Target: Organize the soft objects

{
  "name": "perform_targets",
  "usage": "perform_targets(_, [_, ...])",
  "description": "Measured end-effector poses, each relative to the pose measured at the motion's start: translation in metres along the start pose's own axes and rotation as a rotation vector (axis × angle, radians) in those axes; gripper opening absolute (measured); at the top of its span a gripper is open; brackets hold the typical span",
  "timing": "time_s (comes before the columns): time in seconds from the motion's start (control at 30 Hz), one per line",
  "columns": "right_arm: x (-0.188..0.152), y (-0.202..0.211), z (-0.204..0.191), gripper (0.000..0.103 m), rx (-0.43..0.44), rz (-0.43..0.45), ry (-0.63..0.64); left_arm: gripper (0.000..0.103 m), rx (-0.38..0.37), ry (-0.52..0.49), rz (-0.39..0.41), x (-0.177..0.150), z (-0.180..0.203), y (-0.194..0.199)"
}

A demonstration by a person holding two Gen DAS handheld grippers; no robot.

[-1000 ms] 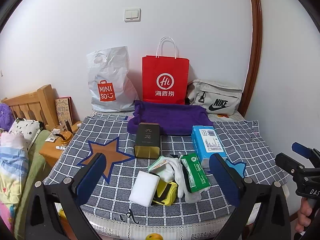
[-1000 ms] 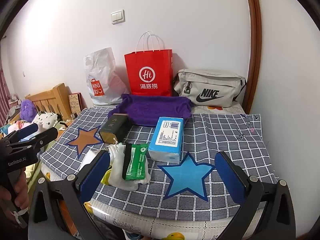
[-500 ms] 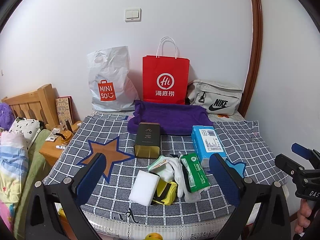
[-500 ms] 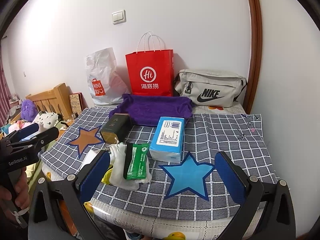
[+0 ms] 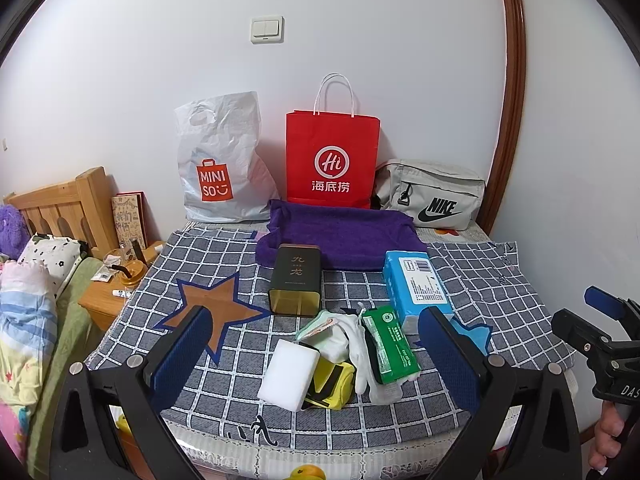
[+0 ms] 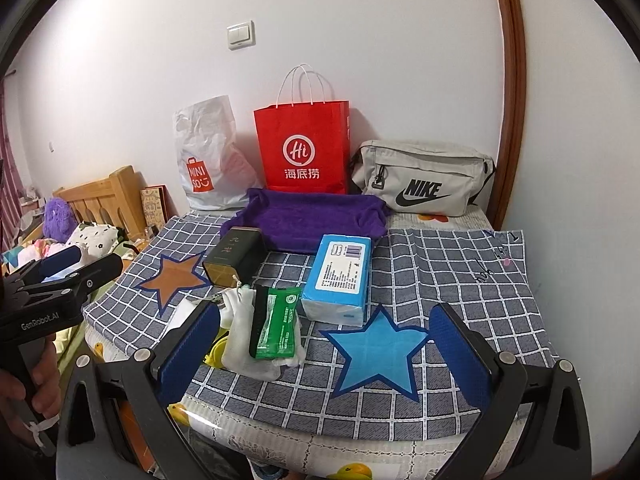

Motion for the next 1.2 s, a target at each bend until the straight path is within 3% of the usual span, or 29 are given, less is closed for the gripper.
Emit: perform_targets(1.2, [-0.0007, 0.0077, -0.0027, 0.103, 0.007, 0.021, 0.008, 0.103, 0.000, 0.003, 0.003, -0.0008, -0.0019, 0.0019])
Point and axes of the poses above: each gripper's, at about its wrist camera, not at the fingertips, and y roughly against the way its jaws point, z to its right, x to its top, the point moved 5 cm from there along -y, roughly the way its jaws point, and after that the axes turned 1 degree about y, right-handed, at the moved point
